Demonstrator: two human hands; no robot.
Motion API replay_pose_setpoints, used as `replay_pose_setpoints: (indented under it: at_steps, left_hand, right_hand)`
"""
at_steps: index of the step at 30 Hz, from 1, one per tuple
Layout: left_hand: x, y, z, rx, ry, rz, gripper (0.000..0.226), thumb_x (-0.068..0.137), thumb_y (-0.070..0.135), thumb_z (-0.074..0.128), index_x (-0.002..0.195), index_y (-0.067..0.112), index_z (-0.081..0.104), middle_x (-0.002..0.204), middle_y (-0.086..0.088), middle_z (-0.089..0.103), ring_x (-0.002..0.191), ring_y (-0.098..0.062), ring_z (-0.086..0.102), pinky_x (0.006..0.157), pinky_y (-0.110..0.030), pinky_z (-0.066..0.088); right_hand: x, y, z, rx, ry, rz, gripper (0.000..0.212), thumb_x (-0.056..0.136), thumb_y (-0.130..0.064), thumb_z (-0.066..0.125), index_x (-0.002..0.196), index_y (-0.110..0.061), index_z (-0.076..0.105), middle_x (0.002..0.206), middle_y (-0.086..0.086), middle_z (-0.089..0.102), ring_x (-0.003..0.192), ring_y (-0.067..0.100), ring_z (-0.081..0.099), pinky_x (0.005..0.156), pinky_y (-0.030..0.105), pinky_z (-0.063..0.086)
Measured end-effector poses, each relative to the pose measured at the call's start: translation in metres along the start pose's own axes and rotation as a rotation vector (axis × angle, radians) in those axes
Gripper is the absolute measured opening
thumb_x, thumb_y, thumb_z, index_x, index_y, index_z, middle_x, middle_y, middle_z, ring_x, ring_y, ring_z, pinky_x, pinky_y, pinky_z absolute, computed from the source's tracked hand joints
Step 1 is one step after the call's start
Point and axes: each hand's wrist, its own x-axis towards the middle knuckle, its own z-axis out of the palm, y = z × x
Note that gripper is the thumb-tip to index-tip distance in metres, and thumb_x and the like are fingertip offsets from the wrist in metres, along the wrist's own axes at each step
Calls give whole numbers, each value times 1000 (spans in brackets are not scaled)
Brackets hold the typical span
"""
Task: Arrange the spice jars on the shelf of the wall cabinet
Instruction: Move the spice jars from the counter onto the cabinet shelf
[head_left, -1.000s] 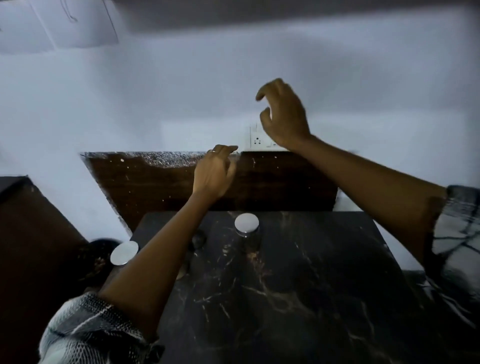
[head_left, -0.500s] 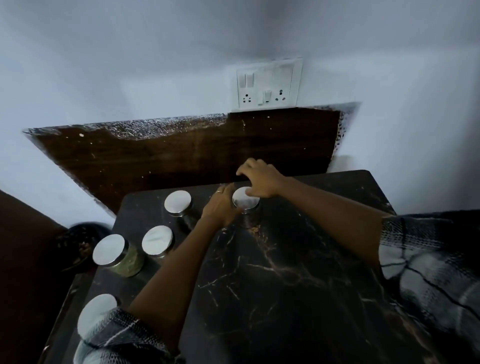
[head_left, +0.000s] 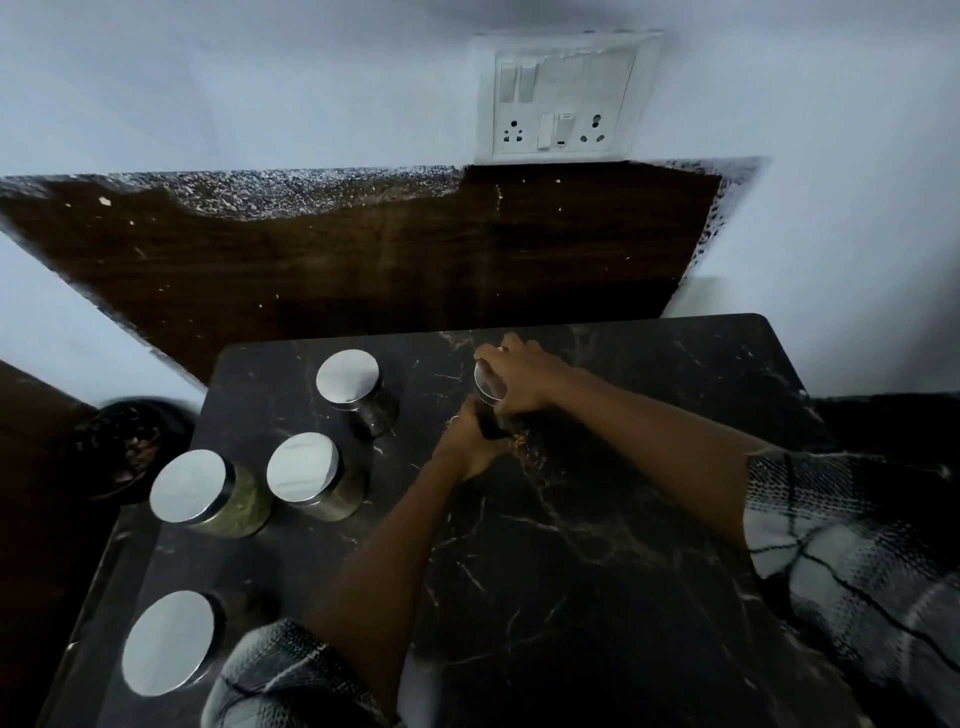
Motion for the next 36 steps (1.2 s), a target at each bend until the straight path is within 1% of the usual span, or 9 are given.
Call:
replay_pose_setpoints:
  at_steps: [7, 14, 19, 21, 24, 27, 29, 33, 36]
  left_hand:
    - [-4, 0, -5, 10, -10, 11, 72, 77, 19, 73, 138, 15, 35, 132, -8, 52, 120, -24, 50, 103, -42, 43]
    - [-23, 20, -14, -36, 32, 113, 79, 77, 28, 74, 141, 21, 29, 134, -2, 49, 120, -17, 48, 92, -26, 41]
    - [-44, 49, -13, -120, 97, 192, 69, 73, 29, 77, 130, 27, 38, 120, 6, 55, 108, -9, 53, 79, -16, 42]
    - [-53, 64, -13, -147, 123, 210, 68, 69, 33, 79, 125, 30, 40, 117, 9, 55, 107, -10, 54, 84, -23, 45]
    - [-67, 85, -19, -150, 148, 284, 64, 66, 38, 81, 116, 37, 41, 113, 14, 54, 103, -4, 53, 78, -18, 43]
    - [-76, 108, -30, -132, 152, 381, 66, 65, 37, 82, 119, 29, 46, 119, 7, 57, 108, -9, 55, 86, -23, 47]
    - [-88, 124, -35, -164, 121, 419, 69, 65, 34, 83, 124, 21, 48, 120, 2, 59, 111, -14, 57, 92, -30, 49]
    - [-100, 150, -33, -266, 84, 458, 68, 67, 29, 83, 125, 22, 47, 117, 3, 60, 108, -12, 59, 82, -18, 49]
    - [-110, 171, -29, -305, 117, 505, 74, 65, 27, 84, 125, 25, 41, 117, 6, 58, 105, -5, 57, 72, -8, 47]
  right_hand:
    - [-8, 7, -14, 46, 53, -46, 73, 68, -37, 76, 129, -27, 37, 132, 9, 37, 114, 31, 48, 79, 36, 45]
    - [-35, 5, -68, 127, 14, -20, 51, 68, -50, 73, 106, -28, 47, 120, 4, 46, 95, 22, 53, 57, 27, 48]
    - [-68, 2, -101, 237, 13, -7, 46, 72, -48, 71, 105, -25, 48, 115, 4, 52, 86, 20, 60, 56, 28, 56]
    - [-83, -1, -115, 227, 23, -18, 48, 73, -48, 70, 106, -23, 48, 114, 4, 54, 90, 21, 60, 54, 27, 55]
    - [-104, -6, -143, 218, -19, 1, 54, 73, -43, 72, 115, -23, 44, 118, 3, 46, 103, 27, 55, 62, 32, 58]
    - [-129, -9, -180, 219, -108, -22, 56, 72, -30, 77, 119, -27, 45, 122, 0, 41, 108, 28, 50, 73, 39, 59]
    - [-148, -11, -200, 192, -133, -62, 58, 71, -21, 78, 120, -29, 48, 117, -3, 40, 107, 27, 49, 73, 39, 58]
    - [-168, -17, -221, 150, -12, -24, 41, 72, -34, 75, 107, -21, 56, 113, 1, 48, 96, 26, 55, 54, 33, 58]
    - [-182, -22, -228, 129, 150, 41, 50, 73, -51, 67, 101, -12, 54, 99, 6, 52, 88, 28, 60, 49, 32, 57]
